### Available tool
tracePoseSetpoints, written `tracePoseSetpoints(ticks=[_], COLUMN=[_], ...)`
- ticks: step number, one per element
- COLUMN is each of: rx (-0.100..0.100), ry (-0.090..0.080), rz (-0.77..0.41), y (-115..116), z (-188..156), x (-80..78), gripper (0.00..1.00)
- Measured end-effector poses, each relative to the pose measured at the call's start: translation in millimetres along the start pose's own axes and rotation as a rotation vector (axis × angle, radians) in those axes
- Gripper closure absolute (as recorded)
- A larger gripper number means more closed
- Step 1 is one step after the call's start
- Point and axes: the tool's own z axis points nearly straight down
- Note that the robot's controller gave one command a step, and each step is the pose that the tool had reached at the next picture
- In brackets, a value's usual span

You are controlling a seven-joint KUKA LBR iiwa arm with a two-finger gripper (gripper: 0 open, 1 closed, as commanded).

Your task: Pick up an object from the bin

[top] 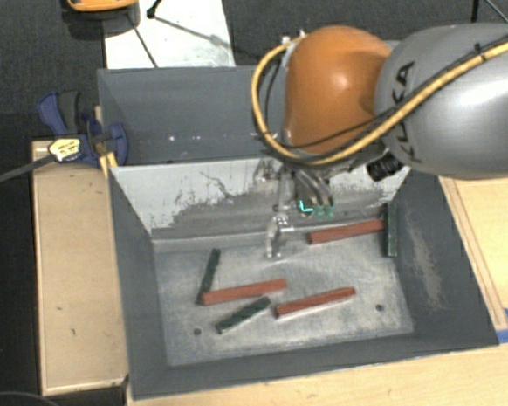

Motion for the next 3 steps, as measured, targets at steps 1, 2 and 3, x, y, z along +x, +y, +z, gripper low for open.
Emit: tracePoseSetpoints(ticks=[1,2,3], rx=[-0.001,-0.002,-0.003], ry=[-0.008,-0.012,-0.017], rz=[0.003,0.043,0.026], y=[-1,-3,2], z=[-5,49,147], x=[-1.6,17.9,15.0], gripper=[0.0,0.0,1.0])
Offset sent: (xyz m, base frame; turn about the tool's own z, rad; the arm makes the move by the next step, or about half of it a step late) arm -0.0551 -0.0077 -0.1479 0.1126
